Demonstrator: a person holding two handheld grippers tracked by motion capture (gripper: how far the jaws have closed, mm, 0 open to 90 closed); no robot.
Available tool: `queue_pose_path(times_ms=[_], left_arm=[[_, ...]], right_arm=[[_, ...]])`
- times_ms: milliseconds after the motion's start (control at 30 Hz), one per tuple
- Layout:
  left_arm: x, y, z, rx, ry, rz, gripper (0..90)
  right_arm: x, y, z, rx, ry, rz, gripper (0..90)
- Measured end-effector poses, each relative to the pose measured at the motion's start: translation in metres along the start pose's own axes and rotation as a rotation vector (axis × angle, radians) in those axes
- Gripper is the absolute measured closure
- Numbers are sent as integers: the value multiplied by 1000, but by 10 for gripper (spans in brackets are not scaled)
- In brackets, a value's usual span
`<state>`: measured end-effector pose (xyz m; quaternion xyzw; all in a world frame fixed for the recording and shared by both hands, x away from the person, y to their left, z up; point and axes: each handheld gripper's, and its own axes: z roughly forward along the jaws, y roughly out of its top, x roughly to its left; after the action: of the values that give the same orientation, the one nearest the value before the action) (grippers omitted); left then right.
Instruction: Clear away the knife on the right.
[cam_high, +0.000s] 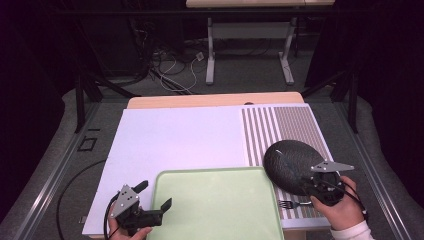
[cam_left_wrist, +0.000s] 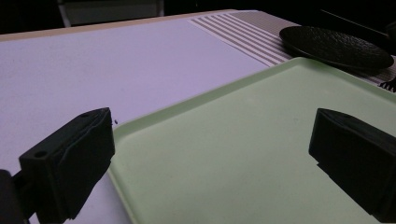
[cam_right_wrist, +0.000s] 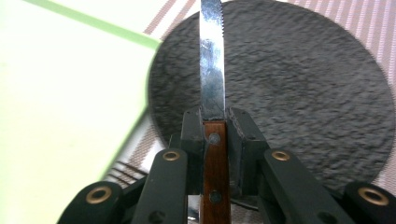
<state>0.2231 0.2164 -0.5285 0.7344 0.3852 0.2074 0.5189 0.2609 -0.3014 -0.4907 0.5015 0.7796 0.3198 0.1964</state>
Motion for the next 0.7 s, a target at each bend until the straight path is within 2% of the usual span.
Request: queue_pose_path(times_ms=[233, 500, 667, 700], left_arm=[[0, 0, 0, -4, -1, -6, 6], [0, 0, -1, -7, -3, -1, 6], [0, 0, -1, -7, -4, 0, 6], [0, 0, -1, -7, -4, 0, 6]], right_arm=[[21, -8, 7, 23, 42, -21, 772], [48, -12, 13, 53, 112, -44, 773], [61, -12, 15, 50, 148, -60, 772], [64, -12, 16, 41, 150, -76, 772]])
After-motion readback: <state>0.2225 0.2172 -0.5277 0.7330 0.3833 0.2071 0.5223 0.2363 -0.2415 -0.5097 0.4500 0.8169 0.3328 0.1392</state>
